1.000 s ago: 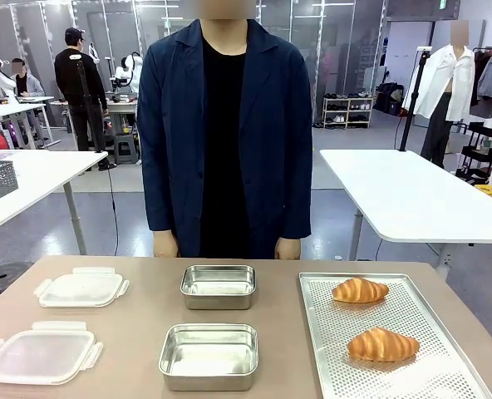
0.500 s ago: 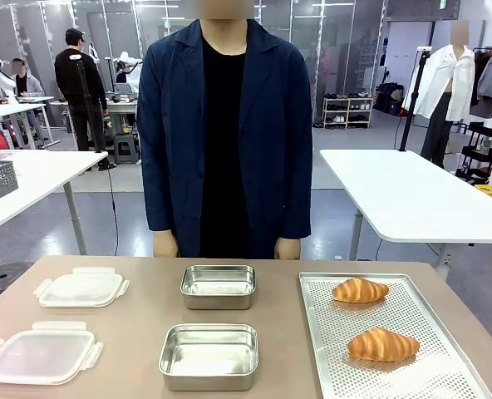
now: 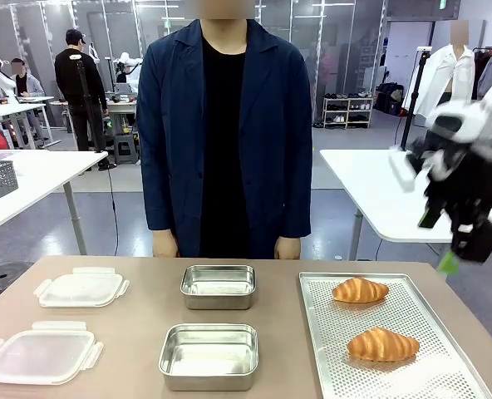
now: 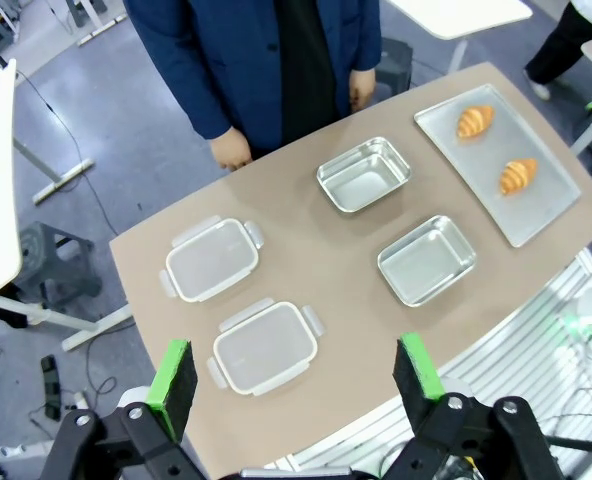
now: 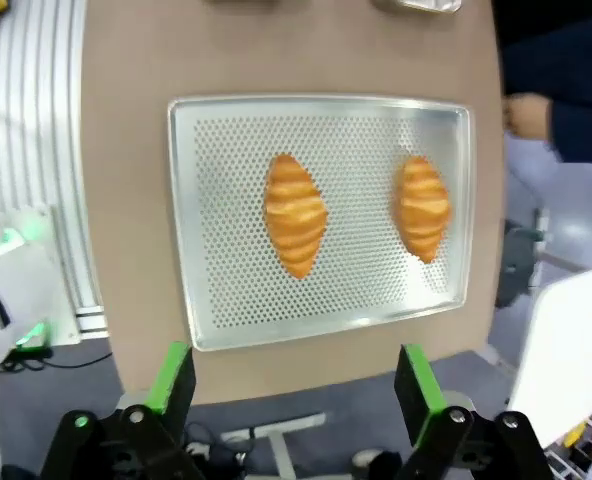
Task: Place the bread into the airtight container.
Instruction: Pick up a Butter Roll and place it into an empty Airtight Container.
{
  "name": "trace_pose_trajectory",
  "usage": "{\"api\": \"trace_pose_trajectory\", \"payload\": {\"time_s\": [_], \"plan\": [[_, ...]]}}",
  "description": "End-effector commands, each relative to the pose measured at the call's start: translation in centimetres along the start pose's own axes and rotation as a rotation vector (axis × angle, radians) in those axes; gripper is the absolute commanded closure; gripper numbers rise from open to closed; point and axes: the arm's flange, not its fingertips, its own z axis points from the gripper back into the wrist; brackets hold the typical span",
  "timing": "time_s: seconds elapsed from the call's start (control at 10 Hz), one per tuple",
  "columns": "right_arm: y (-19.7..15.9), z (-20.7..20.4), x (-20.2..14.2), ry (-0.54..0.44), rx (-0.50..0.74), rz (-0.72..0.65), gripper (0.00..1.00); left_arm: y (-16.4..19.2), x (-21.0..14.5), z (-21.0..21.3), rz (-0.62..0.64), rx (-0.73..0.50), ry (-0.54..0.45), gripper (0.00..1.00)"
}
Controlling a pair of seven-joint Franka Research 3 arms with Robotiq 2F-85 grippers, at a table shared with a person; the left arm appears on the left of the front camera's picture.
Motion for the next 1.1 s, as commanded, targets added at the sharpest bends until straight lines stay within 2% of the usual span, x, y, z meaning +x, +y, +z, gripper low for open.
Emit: {"api": "trace_pose_trajectory", "payload": {"time_s": [0.0, 0.4, 0.6, 0.7, 1.0], "plan": [[-0.7, -4.3, 0.1, -0.008, 0.012, 0.027, 0.0, 0.0, 0.0, 0.0, -0.003, -0.007, -0.003, 0.0], [-0.8, -11.1, -0.3, -0.004, 0.092, 0.022, 0.0, 0.0, 0.0, 0.0, -0.003, -0.007, -0.003, 0.0], [-0.6, -11.7, -0.4, -0.025, 0.099, -0.006, 0.0, 0.0, 0.0, 0.0, -0.003, -0.007, -0.003, 0.0], [-0.5, -11.3, 0.0, 0.018, 0.105, -0.007, 0.0, 0.0, 0.0, 0.0, -0.003, -0.007, -0.003, 0.0], [-0.5, -11.3, 0.0, 0.018, 0.105, -0.007, 0.0, 0.0, 0.0, 0.0, -0.003, -0.007, -0.003, 0.0]]}}
